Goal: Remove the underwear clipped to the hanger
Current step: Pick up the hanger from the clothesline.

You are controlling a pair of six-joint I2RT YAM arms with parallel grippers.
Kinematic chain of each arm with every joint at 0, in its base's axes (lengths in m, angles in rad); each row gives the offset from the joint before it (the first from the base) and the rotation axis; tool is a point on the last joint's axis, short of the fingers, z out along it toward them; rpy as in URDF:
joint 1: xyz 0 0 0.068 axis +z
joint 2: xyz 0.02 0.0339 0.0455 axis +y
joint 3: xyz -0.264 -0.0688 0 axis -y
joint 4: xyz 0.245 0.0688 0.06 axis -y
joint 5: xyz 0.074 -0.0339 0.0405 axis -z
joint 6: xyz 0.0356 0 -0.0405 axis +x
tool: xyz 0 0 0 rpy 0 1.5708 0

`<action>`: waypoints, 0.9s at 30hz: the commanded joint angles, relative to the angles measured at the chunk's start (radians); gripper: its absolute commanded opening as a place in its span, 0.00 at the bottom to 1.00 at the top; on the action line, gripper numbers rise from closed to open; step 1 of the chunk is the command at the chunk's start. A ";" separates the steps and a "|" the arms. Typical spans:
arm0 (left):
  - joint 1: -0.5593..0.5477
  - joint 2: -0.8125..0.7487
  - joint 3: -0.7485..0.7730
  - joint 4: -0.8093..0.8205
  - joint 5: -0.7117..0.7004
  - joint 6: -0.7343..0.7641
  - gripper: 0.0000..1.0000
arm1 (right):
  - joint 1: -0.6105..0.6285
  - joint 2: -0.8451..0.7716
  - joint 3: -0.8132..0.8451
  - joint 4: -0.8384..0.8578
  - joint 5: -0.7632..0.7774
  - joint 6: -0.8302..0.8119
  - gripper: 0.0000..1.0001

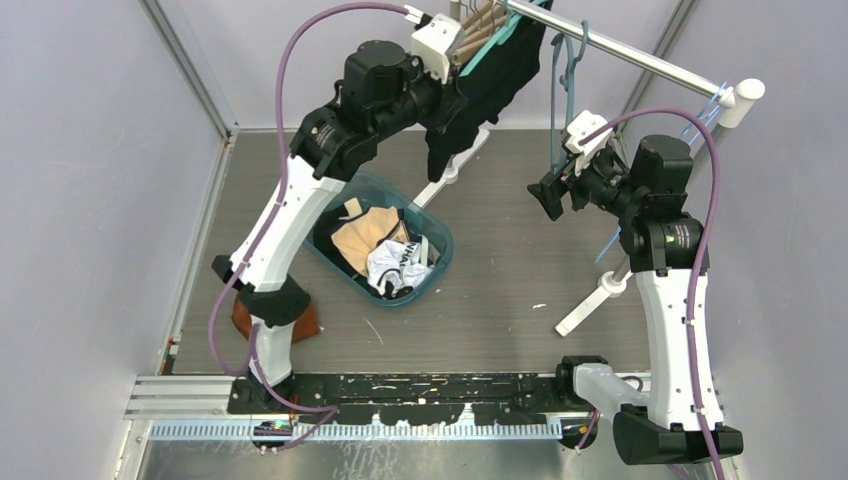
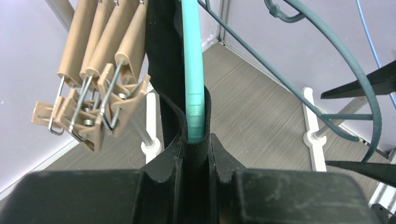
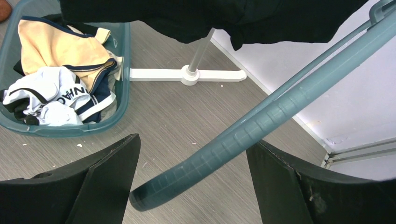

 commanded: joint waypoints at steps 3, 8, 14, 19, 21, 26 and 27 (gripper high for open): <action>0.002 -0.134 -0.120 0.076 0.023 0.014 0.00 | -0.001 -0.022 0.000 0.048 -0.004 -0.016 0.89; 0.001 -0.224 -0.273 0.073 0.076 0.016 0.00 | -0.001 -0.014 -0.003 0.052 -0.041 -0.011 0.88; 0.002 -0.407 -0.545 0.092 0.121 0.078 0.00 | 0.001 0.005 0.027 0.027 -0.152 -0.019 0.88; 0.002 -0.532 -0.652 0.032 0.157 0.137 0.00 | 0.023 0.030 0.084 0.003 -0.183 -0.023 0.87; 0.003 -0.577 -0.680 -0.010 0.195 0.167 0.00 | 0.037 0.040 0.110 -0.021 -0.183 -0.036 0.86; 0.016 -0.664 -0.721 -0.137 0.316 0.249 0.00 | 0.064 0.030 0.143 -0.096 -0.183 -0.087 0.85; 0.026 -0.678 -0.723 -0.156 0.339 0.259 0.00 | 0.066 0.024 0.143 -0.115 -0.183 -0.102 0.85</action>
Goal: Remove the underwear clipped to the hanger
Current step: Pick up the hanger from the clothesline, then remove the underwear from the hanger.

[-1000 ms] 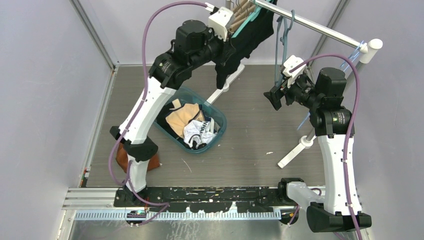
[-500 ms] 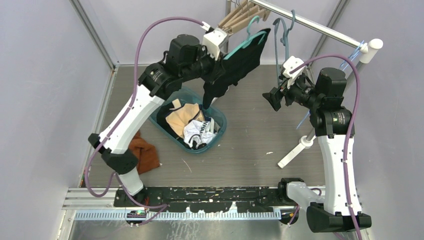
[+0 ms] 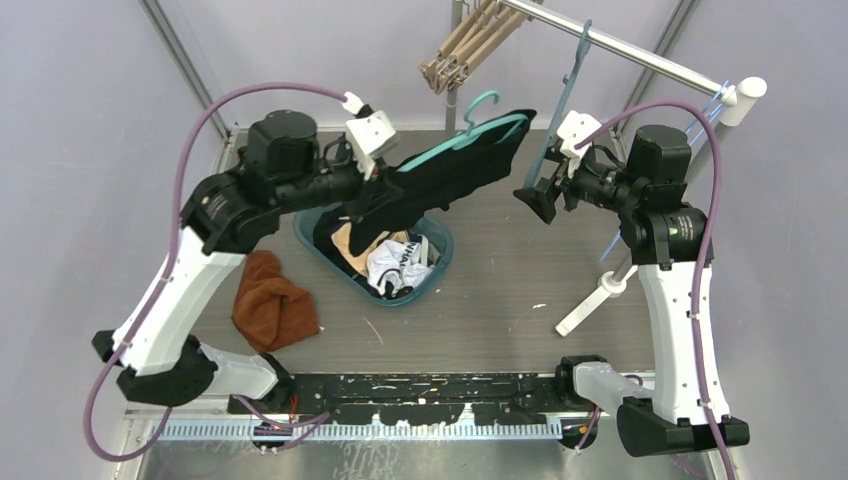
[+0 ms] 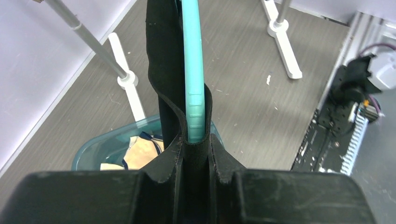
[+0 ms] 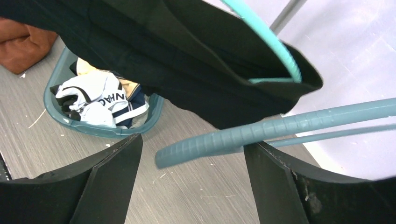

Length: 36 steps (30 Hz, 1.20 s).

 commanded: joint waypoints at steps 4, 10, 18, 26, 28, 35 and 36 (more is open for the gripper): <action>0.082 -0.140 -0.019 -0.109 0.260 0.101 0.00 | 0.025 -0.055 0.056 -0.130 -0.030 -0.114 0.85; 0.160 -0.202 -0.044 -0.230 0.364 0.189 0.00 | 0.036 -0.062 0.110 -0.232 -0.071 -0.153 0.85; 0.271 -0.299 -0.045 -0.405 0.332 0.319 0.00 | 0.121 0.021 0.142 -0.264 -0.127 -0.155 0.84; 0.367 -0.358 -0.029 -0.526 0.621 0.404 0.00 | 0.307 0.098 0.108 -0.190 -0.055 -0.153 0.83; 0.397 -0.372 -0.048 -0.522 0.652 0.400 0.00 | 0.313 0.092 0.091 -0.167 -0.062 -0.153 0.82; 0.516 -0.463 -0.189 -0.493 0.797 0.390 0.00 | 0.316 0.008 -0.006 -0.199 -0.089 -0.190 0.74; 0.531 -0.478 -0.211 -0.483 0.812 0.387 0.00 | 0.316 -0.009 -0.018 -0.204 -0.090 -0.189 0.74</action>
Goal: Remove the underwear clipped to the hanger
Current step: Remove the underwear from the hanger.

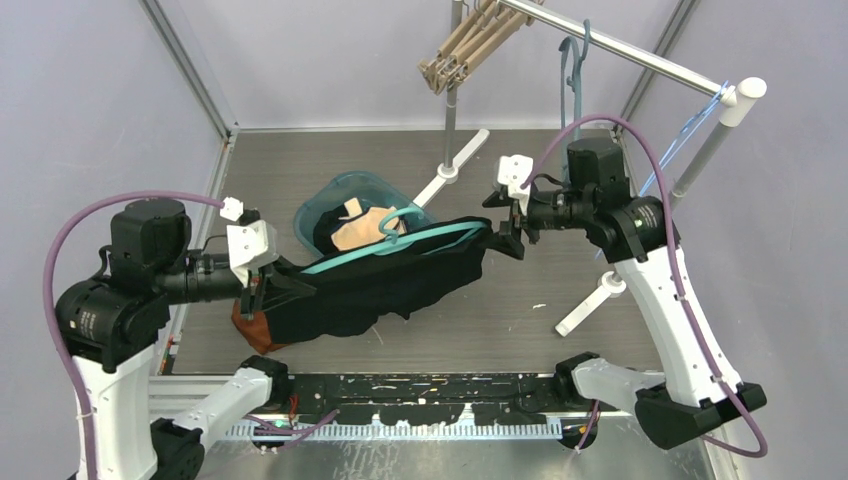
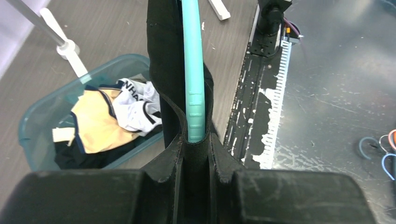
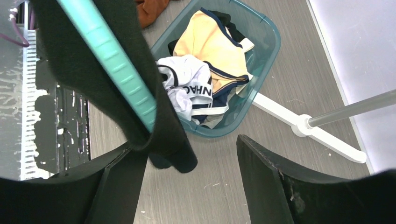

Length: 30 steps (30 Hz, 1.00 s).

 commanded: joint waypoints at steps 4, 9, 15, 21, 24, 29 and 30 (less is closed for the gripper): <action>0.088 -0.096 -0.136 0.080 0.158 0.011 0.00 | 0.005 -0.146 -0.059 0.013 -0.030 -0.002 0.79; 0.124 -0.146 -0.205 0.085 0.232 0.021 0.00 | 0.004 -0.173 -0.041 -0.012 -0.063 0.010 0.74; 0.129 -0.133 -0.212 0.079 0.271 0.023 0.00 | 0.004 -0.150 -0.025 -0.025 -0.122 0.009 0.66; 0.141 -0.134 -0.235 0.080 0.273 0.033 0.00 | 0.005 -0.153 -0.019 -0.036 -0.177 0.010 0.59; 0.143 -0.137 -0.246 0.076 0.271 0.044 0.00 | 0.003 -0.169 -0.023 -0.038 -0.173 0.015 0.59; 0.143 -0.135 -0.251 0.065 0.259 0.055 0.00 | -0.010 -0.194 -0.022 -0.037 -0.184 0.034 0.58; 0.143 -0.135 -0.253 0.064 0.260 0.058 0.00 | -0.013 -0.196 -0.023 -0.039 -0.187 0.034 0.56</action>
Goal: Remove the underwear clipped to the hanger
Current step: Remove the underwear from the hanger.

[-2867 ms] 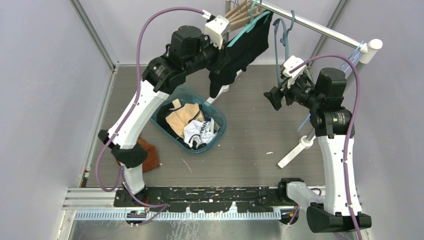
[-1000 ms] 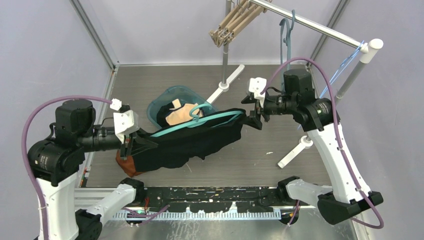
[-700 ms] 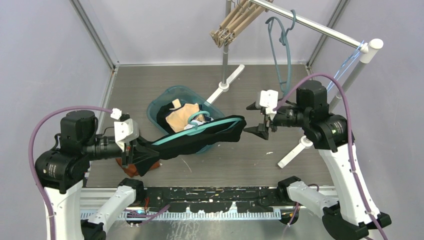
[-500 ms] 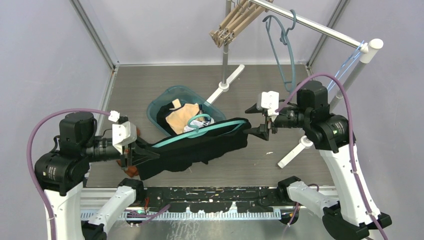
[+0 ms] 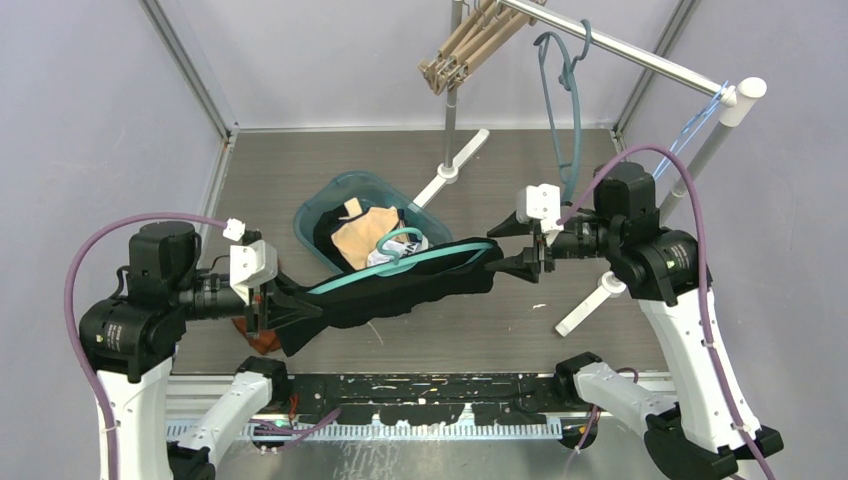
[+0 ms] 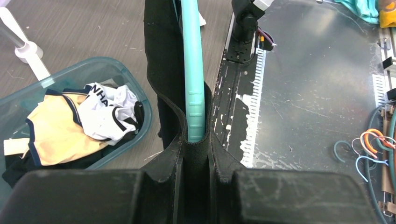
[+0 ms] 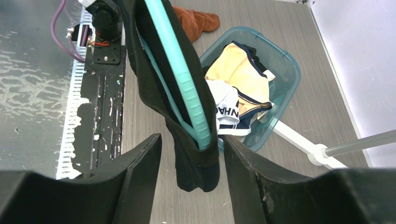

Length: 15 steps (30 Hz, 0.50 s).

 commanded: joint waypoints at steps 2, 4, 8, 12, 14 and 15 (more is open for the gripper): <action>0.008 0.002 -0.003 0.042 0.042 0.031 0.00 | -0.016 -0.026 0.026 0.012 -0.047 0.023 0.50; 0.008 0.001 -0.005 0.038 0.041 0.037 0.00 | -0.017 -0.024 0.024 0.010 -0.048 0.018 0.44; 0.008 0.002 -0.014 0.036 0.038 0.042 0.00 | -0.020 -0.013 0.023 0.012 -0.065 0.016 0.26; 0.009 0.005 -0.016 0.035 0.038 0.043 0.00 | -0.026 -0.016 0.010 0.027 -0.028 0.017 0.03; 0.008 0.006 -0.015 0.037 0.040 0.043 0.00 | -0.029 -0.022 0.000 0.040 0.009 0.026 0.01; 0.008 0.006 -0.012 0.037 0.041 0.042 0.00 | -0.032 -0.024 -0.007 0.042 0.026 0.030 0.01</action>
